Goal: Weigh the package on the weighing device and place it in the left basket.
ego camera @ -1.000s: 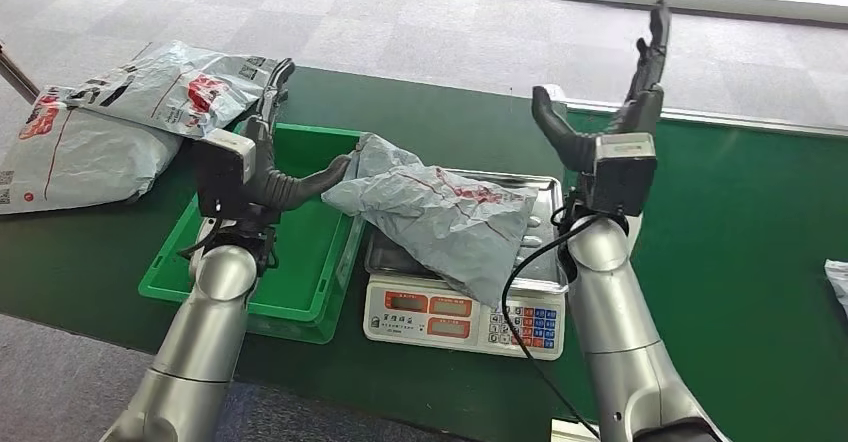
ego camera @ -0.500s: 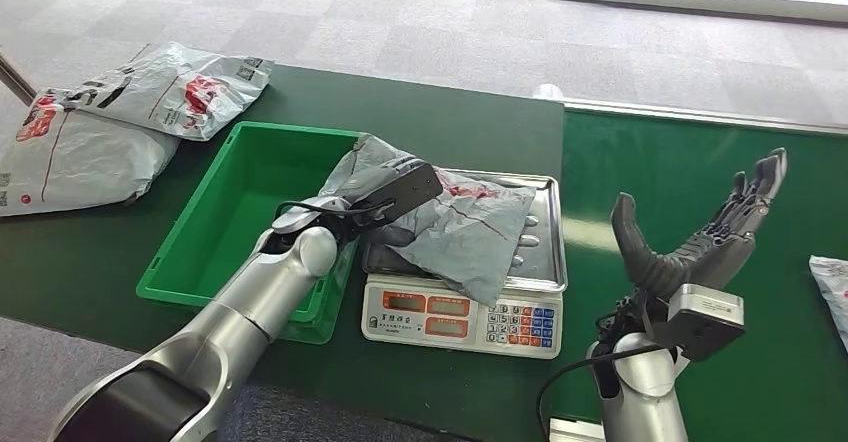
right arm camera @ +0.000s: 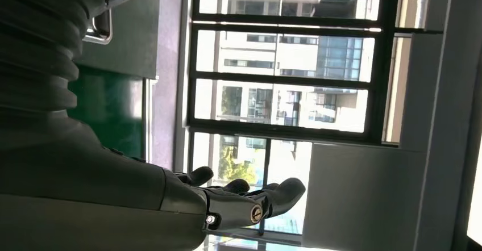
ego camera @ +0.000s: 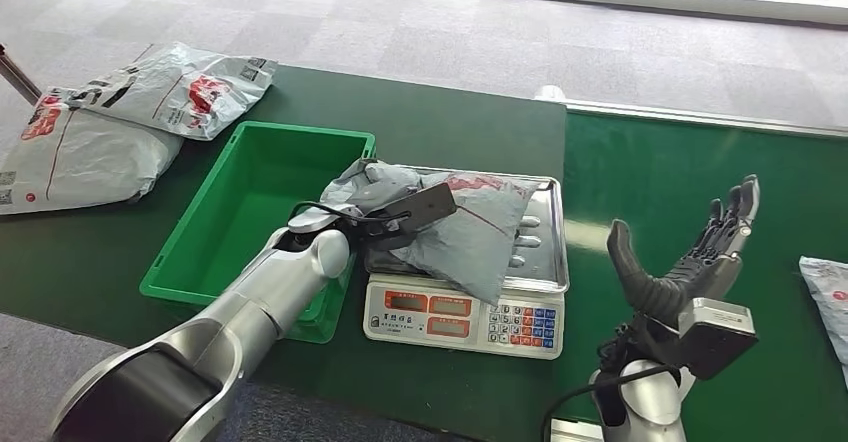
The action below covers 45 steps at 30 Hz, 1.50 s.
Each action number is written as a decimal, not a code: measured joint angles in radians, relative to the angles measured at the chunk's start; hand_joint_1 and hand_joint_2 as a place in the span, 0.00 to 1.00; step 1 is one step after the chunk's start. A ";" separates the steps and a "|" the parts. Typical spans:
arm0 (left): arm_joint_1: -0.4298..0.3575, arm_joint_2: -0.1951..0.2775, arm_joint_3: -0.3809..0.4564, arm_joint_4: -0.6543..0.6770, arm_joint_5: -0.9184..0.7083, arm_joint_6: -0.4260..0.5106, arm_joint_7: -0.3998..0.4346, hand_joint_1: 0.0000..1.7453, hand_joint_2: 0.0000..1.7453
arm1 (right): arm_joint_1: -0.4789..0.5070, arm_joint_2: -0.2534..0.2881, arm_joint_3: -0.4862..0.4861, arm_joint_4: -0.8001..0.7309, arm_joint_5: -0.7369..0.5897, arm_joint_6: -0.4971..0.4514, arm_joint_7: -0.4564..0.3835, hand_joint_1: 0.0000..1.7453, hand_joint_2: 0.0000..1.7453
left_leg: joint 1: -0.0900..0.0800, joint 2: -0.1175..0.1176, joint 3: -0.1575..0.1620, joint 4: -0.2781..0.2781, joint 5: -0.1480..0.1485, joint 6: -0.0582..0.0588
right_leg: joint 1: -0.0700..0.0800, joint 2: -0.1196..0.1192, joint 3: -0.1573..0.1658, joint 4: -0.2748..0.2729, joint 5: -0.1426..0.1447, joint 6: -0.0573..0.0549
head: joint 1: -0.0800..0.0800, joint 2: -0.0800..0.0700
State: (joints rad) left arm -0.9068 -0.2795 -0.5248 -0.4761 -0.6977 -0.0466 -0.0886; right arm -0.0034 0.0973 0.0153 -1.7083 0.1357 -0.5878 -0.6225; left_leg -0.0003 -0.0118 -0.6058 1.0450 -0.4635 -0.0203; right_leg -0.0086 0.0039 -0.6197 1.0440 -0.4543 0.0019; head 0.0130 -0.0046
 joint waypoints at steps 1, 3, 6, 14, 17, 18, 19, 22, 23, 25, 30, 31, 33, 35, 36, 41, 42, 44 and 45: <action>0.005 0.000 0.010 -0.013 0.031 0.028 -0.031 1.00 1.00 | 0.009 0.000 -0.005 -0.008 -0.010 0.025 0.007 0.00 1.00 | 0.000 0.000 0.000 0.000 0.000 0.000 | 0.000 0.000 0.000 0.000 0.000 0.000 | 0.000 0.000; 0.021 0.002 0.036 -0.062 0.088 0.072 -0.083 1.00 1.00 | 0.027 0.000 -0.018 -0.023 -0.025 0.072 0.012 0.00 1.00 | 0.000 0.000 -0.001 0.000 0.000 0.001 | 0.000 0.000 -0.001 0.000 0.000 0.000 | 0.000 0.000; 0.043 0.005 0.069 -0.147 0.133 0.098 -0.105 1.00 1.00 | 0.049 0.002 -0.039 -0.040 -0.037 0.110 0.011 0.00 1.00 | 0.000 0.000 -0.001 0.000 0.000 0.000 | 0.000 0.000 -0.001 0.000 0.000 0.000 | 0.000 0.000; 0.089 0.019 0.105 -0.322 0.164 0.218 -0.159 1.00 1.00 | 0.088 0.008 -0.075 -0.067 -0.041 0.131 0.012 0.00 1.00 | 0.000 0.000 -0.002 0.000 0.000 0.000 | 0.000 0.000 -0.003 0.000 0.000 0.000 | 0.000 0.000; 0.112 0.043 0.119 -0.455 0.192 0.249 -0.139 1.00 1.00 | 0.116 0.010 -0.100 -0.076 -0.055 0.159 0.014 0.00 1.00 | 0.000 0.000 -0.003 0.000 0.000 0.000 | 0.000 0.000 -0.003 0.000 0.000 0.000 | 0.000 0.000; 0.121 0.052 0.126 -0.499 0.199 0.255 -0.133 1.00 1.00 | 0.124 0.012 -0.109 -0.078 -0.057 0.167 0.013 0.00 1.00 | 0.000 0.000 -0.003 0.000 0.000 0.000 | 0.000 0.000 -0.003 0.000 0.000 0.000 | 0.000 0.000; 0.131 0.063 0.132 -0.540 0.203 0.260 -0.128 1.00 1.00 | 0.131 0.013 -0.117 -0.079 -0.058 0.173 0.013 0.00 1.00 | 0.000 0.000 -0.003 0.000 0.000 0.000 | 0.000 0.000 -0.003 0.000 0.000 0.000 | 0.000 0.000; 0.167 0.093 0.154 -0.639 0.203 0.277 -0.113 1.00 1.00 | 0.152 0.021 -0.134 -0.083 -0.058 0.186 0.011 0.00 1.00 | 0.000 0.001 -0.003 -0.001 0.000 0.000 | 0.000 0.001 -0.003 0.000 0.000 0.000 | 0.000 0.000; 0.181 0.102 0.164 -0.663 0.201 0.285 -0.108 1.00 1.00 | 0.157 0.024 -0.138 -0.083 -0.060 0.192 0.012 0.00 1.00 | 0.000 0.001 -0.003 -0.001 0.000 0.000 | 0.000 0.001 -0.003 0.000 0.000 0.000 | 0.000 0.000; 0.208 0.121 0.187 -0.703 0.194 0.303 -0.101 1.00 1.00 | 0.166 0.031 -0.146 -0.084 -0.064 0.206 0.013 0.00 1.00 | 0.000 0.001 -0.003 -0.001 0.000 0.000 | 0.000 0.001 -0.004 0.000 0.000 0.000 | 0.000 0.000; 0.278 0.168 0.259 -0.780 0.177 0.340 -0.097 1.00 1.00 | 0.186 0.049 -0.161 -0.086 -0.061 0.225 0.014 0.00 1.00 | 0.000 0.002 -0.003 -0.001 0.000 0.000 | 0.000 0.001 -0.004 0.000 0.000 0.000 | 0.000 0.000; 0.290 0.176 0.272 -0.792 0.176 0.342 -0.097 1.00 1.00 | 0.189 0.051 -0.164 -0.086 -0.060 0.227 0.014 0.00 1.00 | 0.000 0.001 -0.003 -0.001 0.000 0.000 | 0.000 0.001 -0.004 0.000 0.000 0.000 | 0.000 0.000; 0.307 0.187 0.291 -0.810 0.175 0.342 -0.097 1.00 1.00 | 0.192 0.056 -0.169 -0.088 -0.059 0.229 0.014 0.00 1.00 | 0.000 0.001 -0.003 -0.001 0.000 0.000 | 0.000 0.001 -0.004 0.000 0.000 0.000 | 0.000 0.000; 0.318 0.194 0.302 -0.823 0.172 0.342 -0.097 1.00 1.00 | 0.193 0.061 -0.173 -0.089 -0.058 0.230 0.014 0.00 1.00 | 0.000 0.001 -0.003 -0.001 0.000 0.000 | 0.000 0.001 -0.004 0.000 0.000 0.000 | 0.000 0.000; 0.322 0.196 0.306 -0.828 0.171 0.342 -0.097 1.00 1.00 | 0.193 0.062 -0.174 -0.090 -0.058 0.231 0.014 0.00 1.00 | 0.000 0.001 -0.003 -0.001 0.000 0.000 | 0.000 0.001 -0.004 0.000 0.000 0.000 | 0.000 0.000; 0.331 0.202 0.314 -0.842 0.165 0.342 -0.097 1.00 1.00 | 0.194 0.068 -0.175 -0.091 -0.057 0.233 0.015 0.00 1.00 | 0.000 0.001 -0.003 -0.001 0.000 0.000 | 0.000 0.001 -0.004 0.000 0.000 0.000 | 0.000 0.000; 0.331 0.203 0.314 -0.844 0.165 0.342 -0.097 1.00 1.00 | 0.194 0.069 -0.176 -0.091 -0.057 0.233 0.015 0.00 1.00 | 0.000 0.001 -0.003 -0.001 0.000 0.000 | 0.000 0.001 -0.004 0.000 0.000 0.000 | 0.000 0.000; 0.333 0.205 0.316 -0.846 0.161 0.346 -0.091 0.98 1.00 | 0.194 0.071 -0.176 -0.091 -0.056 0.234 0.016 0.00 1.00 | 0.000 0.001 -0.003 -0.001 0.000 0.000 | 0.000 0.001 -0.004 0.000 0.000 0.000 | 0.000 0.000; 0.336 0.206 0.319 -0.848 0.155 0.353 -0.084 0.90 1.00 | 0.194 0.072 -0.176 -0.091 -0.055 0.237 0.018 0.00 1.00 | 0.000 0.001 -0.003 -0.001 0.000 0.000 | 0.000 0.001 -0.004 0.000 0.000 0.000 | 0.000 0.000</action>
State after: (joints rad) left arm -0.5710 -0.0733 -0.2054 -1.3245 -0.5428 0.3066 -0.1722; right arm 0.1910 0.1692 -0.1607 -1.7994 0.0810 -0.3512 -0.6050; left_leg -0.0003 -0.0108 -0.6092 1.0438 -0.4633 -0.0201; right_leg -0.0085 0.0045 -0.6236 1.0440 -0.4546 0.0017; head 0.0129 -0.0046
